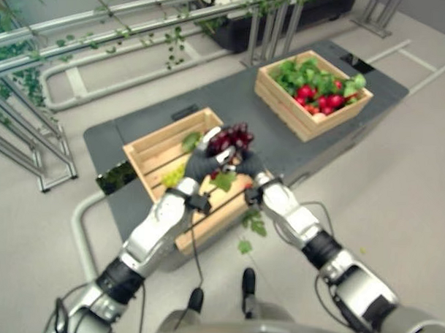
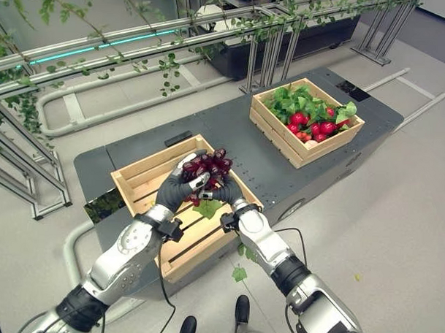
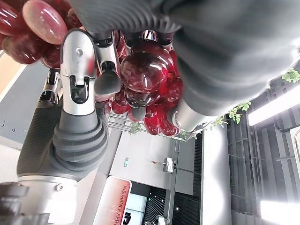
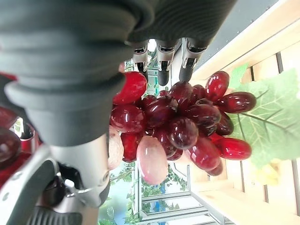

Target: Pick up the fruits from the basket on one side to the basket on the other side

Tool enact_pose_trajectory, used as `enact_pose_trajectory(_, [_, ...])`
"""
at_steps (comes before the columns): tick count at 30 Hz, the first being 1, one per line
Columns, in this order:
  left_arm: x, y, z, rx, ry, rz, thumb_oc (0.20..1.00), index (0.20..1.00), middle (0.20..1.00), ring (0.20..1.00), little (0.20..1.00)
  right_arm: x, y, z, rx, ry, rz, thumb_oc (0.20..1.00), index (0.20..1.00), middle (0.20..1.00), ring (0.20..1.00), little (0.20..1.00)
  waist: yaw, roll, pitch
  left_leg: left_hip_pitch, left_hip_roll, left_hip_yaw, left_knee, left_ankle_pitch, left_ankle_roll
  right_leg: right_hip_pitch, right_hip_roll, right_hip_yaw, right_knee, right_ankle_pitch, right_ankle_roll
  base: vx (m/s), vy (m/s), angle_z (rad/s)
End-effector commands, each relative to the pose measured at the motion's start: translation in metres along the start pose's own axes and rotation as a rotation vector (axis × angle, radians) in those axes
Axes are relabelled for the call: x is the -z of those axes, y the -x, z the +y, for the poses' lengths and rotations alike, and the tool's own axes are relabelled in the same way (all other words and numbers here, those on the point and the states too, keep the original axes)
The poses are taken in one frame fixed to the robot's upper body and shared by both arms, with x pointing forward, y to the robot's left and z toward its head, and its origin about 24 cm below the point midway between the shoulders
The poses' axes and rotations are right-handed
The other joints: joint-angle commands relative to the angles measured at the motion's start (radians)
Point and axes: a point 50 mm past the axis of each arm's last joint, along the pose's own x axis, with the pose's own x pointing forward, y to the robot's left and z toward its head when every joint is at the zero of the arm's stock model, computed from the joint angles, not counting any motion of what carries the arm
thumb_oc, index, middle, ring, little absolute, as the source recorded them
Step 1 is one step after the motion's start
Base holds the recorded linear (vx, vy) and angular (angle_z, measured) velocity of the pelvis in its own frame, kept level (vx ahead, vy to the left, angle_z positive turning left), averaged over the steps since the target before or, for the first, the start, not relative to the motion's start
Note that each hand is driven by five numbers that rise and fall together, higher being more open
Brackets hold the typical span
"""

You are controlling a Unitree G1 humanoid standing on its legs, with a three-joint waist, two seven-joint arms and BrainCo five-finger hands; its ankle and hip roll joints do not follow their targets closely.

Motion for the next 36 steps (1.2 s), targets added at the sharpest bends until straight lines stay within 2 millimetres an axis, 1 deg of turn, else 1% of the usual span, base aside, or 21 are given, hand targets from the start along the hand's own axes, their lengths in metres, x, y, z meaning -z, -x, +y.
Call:
enact_pose_trajectory(1, [-0.046, -0.023, -0.045, 0.222, 0.077, -0.232, 0.200, 0.200, 0.200, 0.200, 0.200, -0.038, -0.019, 0.023, -0.056, -0.053, -0.156, 1.000, 1.000, 1.000, 1.000, 1.000, 0.027, -0.010, -0.041, 0.000, -0.040, -0.057, -0.047, -0.065, 0.039, 0.056, 0.022, 0.008, 0.005, -0.158, 0.087, 0.00, 0.000, 0.00])
enact_pose_trajectory(3, [-0.047, -0.024, -0.049, 0.236, 0.080, -0.234, 0.200, 0.200, 0.200, 0.200, 0.200, -0.038, -0.021, 0.024, -0.056, -0.055, -0.153, 1.000, 1.000, 1.000, 1.000, 1.000, 0.028, -0.009, -0.040, 0.000, -0.040, -0.056, -0.046, -0.065, 0.039, 0.056, 0.021, 0.009, 0.005, -0.158, 0.087, 0.00, 0.000, 0.00])
enact_pose_trajectory(4, [-0.047, -0.024, -0.052, 0.250, 0.086, -0.235, 0.200, 0.200, 0.200, 0.200, 0.200, -0.041, -0.022, 0.027, -0.059, -0.060, -0.161, 0.887, 0.887, 0.887, 0.887, 0.887, 0.029, -0.009, -0.039, -0.001, -0.041, -0.056, -0.045, -0.065, 0.040, 0.055, 0.021, 0.009, 0.005, -0.157, 0.087, 0.00, 0.000, 0.00])
enact_pose_trajectory(5, [-0.047, -0.024, -0.053, 0.255, 0.089, -0.235, 0.200, 0.200, 0.200, 0.200, 0.200, -0.042, -0.023, 0.027, -0.060, -0.060, -0.164, 0.244, 0.244, 0.244, 0.244, 0.244, 0.030, -0.009, -0.038, -0.002, -0.041, -0.056, -0.045, -0.064, 0.040, 0.055, 0.022, 0.010, 0.005, -0.157, 0.087, 0.00, 0.000, 0.00])
enact_pose_trajectory(6, [-0.047, -0.024, -0.054, 0.258, 0.090, -0.233, 0.200, 0.200, 0.200, 0.200, 0.200, -0.043, -0.023, 0.027, -0.057, -0.059, -0.169, 0.200, 0.200, 0.200, 0.200, 0.200, 0.030, -0.009, -0.037, -0.002, -0.042, -0.056, -0.045, -0.064, 0.040, 0.054, 0.021, 0.010, 0.005, -0.157, 0.087, 0.00, 0.000, 0.00])
enact_pose_trajectory(10, [-0.047, -0.025, -0.056, 0.265, 0.090, -0.232, 0.200, 0.200, 0.200, 0.200, 0.200, -0.045, -0.023, 0.026, -0.046, -0.065, -0.181, 0.200, 0.200, 0.200, 0.200, 0.200, 0.029, -0.006, -0.033, -0.005, -0.043, -0.056, -0.045, -0.063, 0.041, 0.054, 0.019, 0.008, 0.005, -0.155, 0.087, 0.00, 0.000, 0.00])
enact_pose_trajectory(17, [-0.044, -0.028, -0.060, 0.270, 0.094, -0.224, 0.200, 0.200, 0.200, 0.200, 0.200, -0.040, -0.021, 0.025, -0.030, -0.080, -0.168, 0.200, 0.200, 0.200, 0.200, 0.200, 0.025, -0.008, -0.034, -0.004, -0.045, -0.057, -0.045, -0.065, 0.041, 0.058, 0.017, 0.006, 0.005, -0.156, 0.088, 0.00, 0.000, 0.00])
enact_pose_trajectory(27, [-0.044, -0.029, -0.059, 0.255, 0.095, -0.225, 0.200, 0.200, 0.200, 0.200, 0.200, -0.039, -0.018, 0.020, -0.007, -0.092, -0.173, 0.200, 0.200, 0.200, 0.200, 0.200, 0.018, -0.011, -0.035, 0.004, -0.041, -0.054, -0.045, -0.070, 0.041, 0.062, 0.017, 0.009, 0.005, -0.157, 0.089, 0.00, 0.000, 0.00])
enact_pose_trajectory(36, [-0.043, -0.030, -0.056, 0.234, 0.095, -0.229, 0.200, 0.200, 0.200, 0.200, 0.200, -0.035, -0.017, 0.020, -0.004, -0.111, -0.162, 0.200, 0.200, 0.200, 0.200, 0.200, 0.014, -0.011, -0.034, 0.009, -0.041, -0.049, -0.046, -0.074, 0.043, 0.063, 0.017, 0.013, 0.005, -0.157, 0.090, 0.00, 0.000, 0.00])
